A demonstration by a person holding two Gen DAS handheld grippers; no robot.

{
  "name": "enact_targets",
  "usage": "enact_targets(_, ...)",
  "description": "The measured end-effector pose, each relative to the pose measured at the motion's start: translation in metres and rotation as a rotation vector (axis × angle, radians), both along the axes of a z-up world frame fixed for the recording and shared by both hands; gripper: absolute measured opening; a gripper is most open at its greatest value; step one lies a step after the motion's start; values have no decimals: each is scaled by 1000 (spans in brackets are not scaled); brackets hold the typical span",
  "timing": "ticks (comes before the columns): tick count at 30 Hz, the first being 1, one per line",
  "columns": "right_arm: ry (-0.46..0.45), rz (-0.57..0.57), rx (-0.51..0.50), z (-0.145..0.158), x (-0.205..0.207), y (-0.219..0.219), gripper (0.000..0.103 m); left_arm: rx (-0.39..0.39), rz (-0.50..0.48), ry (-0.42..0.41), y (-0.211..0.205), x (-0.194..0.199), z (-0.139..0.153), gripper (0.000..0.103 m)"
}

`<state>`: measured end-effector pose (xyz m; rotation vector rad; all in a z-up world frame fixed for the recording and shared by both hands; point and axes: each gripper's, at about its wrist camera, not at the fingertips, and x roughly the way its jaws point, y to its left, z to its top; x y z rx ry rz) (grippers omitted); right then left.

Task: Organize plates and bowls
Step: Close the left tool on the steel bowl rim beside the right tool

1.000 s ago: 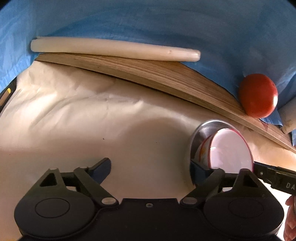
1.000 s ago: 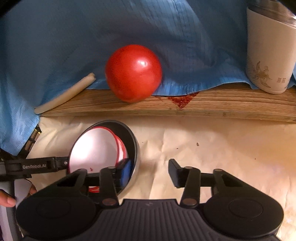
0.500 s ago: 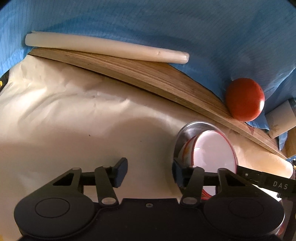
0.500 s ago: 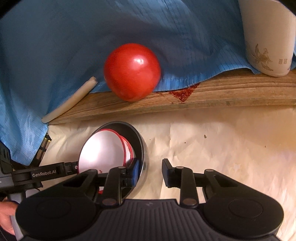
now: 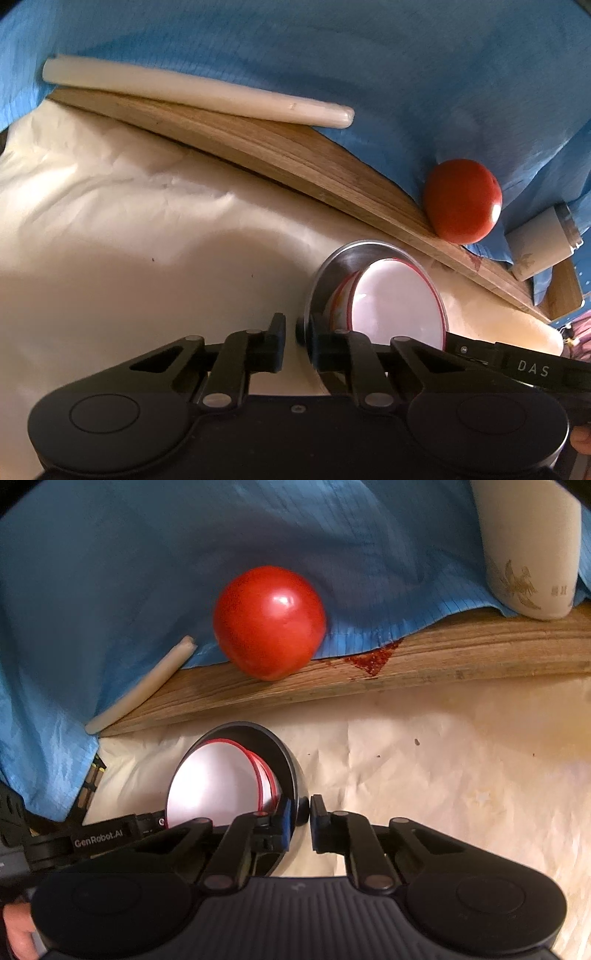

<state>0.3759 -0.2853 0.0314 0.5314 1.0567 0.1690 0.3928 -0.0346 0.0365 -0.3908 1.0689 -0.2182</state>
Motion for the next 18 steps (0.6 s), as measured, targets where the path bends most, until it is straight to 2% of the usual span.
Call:
enact_targets(6, 32, -25, 36, -3, 2, -5, 12, -19, 22, 16, 3, 0, -2, 21)
enact_targets(10, 44, -43, 40, -3, 2, -5, 15, -34, 18, 15, 1, 0, -2, 11)
enact_targets(13, 59, -74, 59, -6, 2, -7, 15, -33, 29, 11, -1, -2, -1, 11)
enact_targets(18, 47, -82, 33, -6, -1, -2, 14, -24, 40, -1, -1, -2, 0, 11)
